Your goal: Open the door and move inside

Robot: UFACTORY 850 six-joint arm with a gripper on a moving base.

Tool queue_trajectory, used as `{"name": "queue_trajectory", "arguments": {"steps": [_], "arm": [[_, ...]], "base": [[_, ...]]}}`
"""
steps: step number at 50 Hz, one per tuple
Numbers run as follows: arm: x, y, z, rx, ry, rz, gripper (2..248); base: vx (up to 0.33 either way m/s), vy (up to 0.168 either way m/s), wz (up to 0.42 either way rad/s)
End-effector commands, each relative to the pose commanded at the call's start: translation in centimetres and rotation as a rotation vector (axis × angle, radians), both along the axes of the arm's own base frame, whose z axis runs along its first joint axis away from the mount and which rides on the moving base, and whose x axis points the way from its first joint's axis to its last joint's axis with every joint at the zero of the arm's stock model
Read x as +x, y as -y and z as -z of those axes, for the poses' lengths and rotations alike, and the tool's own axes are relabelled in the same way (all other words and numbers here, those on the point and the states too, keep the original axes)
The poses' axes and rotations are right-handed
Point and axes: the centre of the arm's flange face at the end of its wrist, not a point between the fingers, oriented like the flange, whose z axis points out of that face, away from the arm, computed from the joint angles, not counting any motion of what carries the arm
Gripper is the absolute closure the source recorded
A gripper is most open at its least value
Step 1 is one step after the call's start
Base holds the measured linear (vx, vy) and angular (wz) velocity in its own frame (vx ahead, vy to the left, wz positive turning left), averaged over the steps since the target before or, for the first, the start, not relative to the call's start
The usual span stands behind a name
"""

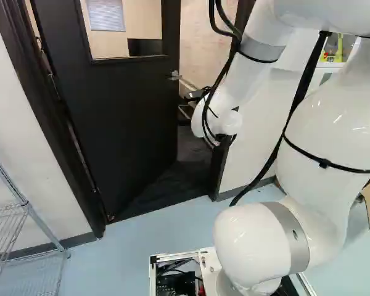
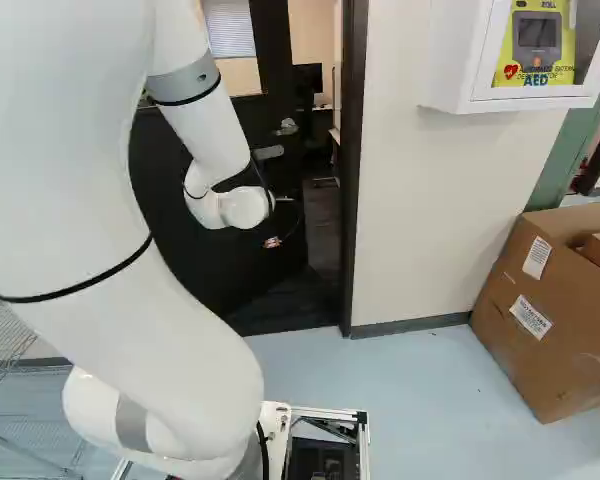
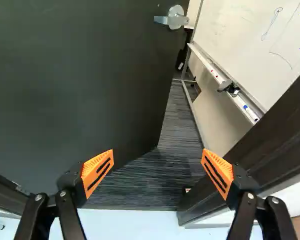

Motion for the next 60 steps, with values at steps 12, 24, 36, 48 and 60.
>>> {"name": "queue_trajectory", "arguments": {"steps": [12, 24, 36, 48, 60], "arm": [[-2.0, 1.3, 0.0, 0.000, -0.001, 0.033, 3], [-3.8, 2.6, 0.1, 0.000, 0.000, 0.072, 3], [-5.3, 3.9, 0.2, 0.000, 0.002, 0.112, 3], [-6.7, 5.2, 0.3, 0.000, 0.004, 0.153, 3], [-7.0, 5.5, 0.3, 0.000, 0.004, 0.164, 3]], "base": [[0.000, 0.000, 0.000], [0.000, 0.000, 0.000], [0.000, 0.000, 0.000], [0.000, 0.000, 0.000], [0.000, 0.000, 0.000]]}}
